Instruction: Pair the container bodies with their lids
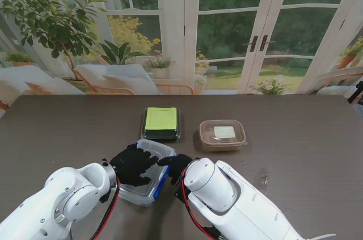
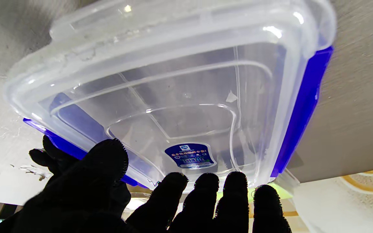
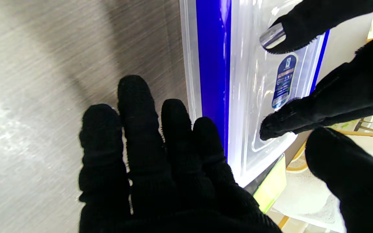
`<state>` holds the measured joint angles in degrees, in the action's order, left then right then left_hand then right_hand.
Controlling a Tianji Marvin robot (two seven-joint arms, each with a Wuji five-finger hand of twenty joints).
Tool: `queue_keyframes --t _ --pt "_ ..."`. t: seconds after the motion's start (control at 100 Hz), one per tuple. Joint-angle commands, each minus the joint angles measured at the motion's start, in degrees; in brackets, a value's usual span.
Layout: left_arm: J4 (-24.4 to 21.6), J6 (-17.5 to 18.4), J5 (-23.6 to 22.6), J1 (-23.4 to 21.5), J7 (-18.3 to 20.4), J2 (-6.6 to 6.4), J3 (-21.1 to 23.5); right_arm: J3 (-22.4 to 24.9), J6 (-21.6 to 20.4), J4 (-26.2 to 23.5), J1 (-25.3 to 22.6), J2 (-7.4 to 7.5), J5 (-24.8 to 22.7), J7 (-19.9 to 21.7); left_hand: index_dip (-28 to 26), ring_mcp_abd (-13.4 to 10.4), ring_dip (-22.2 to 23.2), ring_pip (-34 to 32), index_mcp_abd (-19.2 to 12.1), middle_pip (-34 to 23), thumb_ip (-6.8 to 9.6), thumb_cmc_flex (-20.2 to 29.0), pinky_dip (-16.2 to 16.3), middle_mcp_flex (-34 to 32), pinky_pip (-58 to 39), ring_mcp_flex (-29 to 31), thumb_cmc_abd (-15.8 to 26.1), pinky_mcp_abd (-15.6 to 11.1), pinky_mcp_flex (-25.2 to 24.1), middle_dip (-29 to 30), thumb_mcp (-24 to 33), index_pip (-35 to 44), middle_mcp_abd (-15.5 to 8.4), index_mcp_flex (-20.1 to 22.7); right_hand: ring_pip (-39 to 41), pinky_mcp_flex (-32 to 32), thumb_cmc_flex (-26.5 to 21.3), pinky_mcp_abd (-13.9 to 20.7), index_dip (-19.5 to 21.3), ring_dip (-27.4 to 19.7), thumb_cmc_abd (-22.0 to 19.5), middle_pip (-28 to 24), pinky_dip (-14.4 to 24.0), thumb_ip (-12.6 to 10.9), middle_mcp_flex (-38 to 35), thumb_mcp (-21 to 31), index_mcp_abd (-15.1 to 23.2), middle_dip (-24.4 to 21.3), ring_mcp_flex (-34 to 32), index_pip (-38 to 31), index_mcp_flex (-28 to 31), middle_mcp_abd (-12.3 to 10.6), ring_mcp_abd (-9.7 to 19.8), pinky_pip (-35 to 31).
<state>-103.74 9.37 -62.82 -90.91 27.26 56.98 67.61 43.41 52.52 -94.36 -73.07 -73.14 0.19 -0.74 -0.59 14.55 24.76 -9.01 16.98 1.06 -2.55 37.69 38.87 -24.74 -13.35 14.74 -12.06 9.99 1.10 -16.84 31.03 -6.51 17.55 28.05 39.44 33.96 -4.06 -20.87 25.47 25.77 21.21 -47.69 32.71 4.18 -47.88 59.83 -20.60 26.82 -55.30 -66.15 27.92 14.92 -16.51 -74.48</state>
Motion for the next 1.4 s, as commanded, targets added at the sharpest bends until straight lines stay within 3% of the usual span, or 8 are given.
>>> queue_keyframes --t 0.0,0.47,0.89,1.39 --pt "2.68 0.38 -0.18 -1.29 3.0 -0.53 -0.61 -0.16 -0.8 -1.02 -0.01 -0.76 0.18 1.09 -2.79 -0.56 0.36 -1.03 -5.18 -5.67 0.65 2.91 0.21 -2.84 1.82 -0.73 -7.37 -1.39 -0.16 -1.84 1.51 6.96 -2.64 3.57 0.76 -3.59 1.02 -1.47 1.16 0.36 0.2 0.55 -0.74 -0.25 0.38 -0.33 11.81 0.69 -1.26 0.06 -1.22 -4.52 -0.62 -2.46" --pt "4.83 1.6 -5.74 0.05 -0.16 -0.6 -4.13 0.08 -0.59 -1.7 -0.05 -0.9 0.51 0.83 -2.81 0.38 0.34 -2.32 -0.92 -6.31 -1.47 -1.2 -0.59 -5.15 1.76 1.3 -15.17 -0.46 1.33 -1.92 8.84 7.19 -2.87 4.3 0.81 -3.59 1.04 -1.49 1.09 0.35 0.18 0.5 -0.66 -0.25 0.44 -0.4 11.73 0.67 -1.29 0.16 -1.34 -4.51 -0.64 -2.45" --pt "5.9 -0.15 -7.07 0.55 -1.33 -0.62 -6.74 0.21 -0.64 -2.7 -0.93 -1.15 1.33 0.32 -2.78 0.27 0.09 -2.46 0.12 -6.43 -1.81 -2.31 -0.92 -5.37 1.85 1.32 -15.94 -0.57 1.33 -1.97 9.35 7.07 -3.05 3.95 0.76 -3.5 1.03 -1.58 1.05 0.31 0.16 0.54 -0.63 -0.24 0.56 -0.41 11.66 0.64 -1.23 0.2 -1.48 -4.48 -0.62 -2.47" --pt "9.6 -2.88 -4.65 2.01 -3.58 -0.63 -10.23 -0.15 -0.14 -2.5 -0.8 -1.66 1.47 -0.26 -2.71 0.25 -0.08 -2.07 0.18 -6.29 -1.76 -2.39 -0.92 -5.04 1.83 0.99 -14.99 -0.98 0.76 -1.97 8.18 6.91 -2.95 3.37 0.73 -4.25 1.11 -1.21 0.94 0.31 -0.08 0.35 -0.6 -0.29 1.87 -0.57 11.57 0.65 -0.35 0.41 -2.93 -4.64 -0.56 -2.25"
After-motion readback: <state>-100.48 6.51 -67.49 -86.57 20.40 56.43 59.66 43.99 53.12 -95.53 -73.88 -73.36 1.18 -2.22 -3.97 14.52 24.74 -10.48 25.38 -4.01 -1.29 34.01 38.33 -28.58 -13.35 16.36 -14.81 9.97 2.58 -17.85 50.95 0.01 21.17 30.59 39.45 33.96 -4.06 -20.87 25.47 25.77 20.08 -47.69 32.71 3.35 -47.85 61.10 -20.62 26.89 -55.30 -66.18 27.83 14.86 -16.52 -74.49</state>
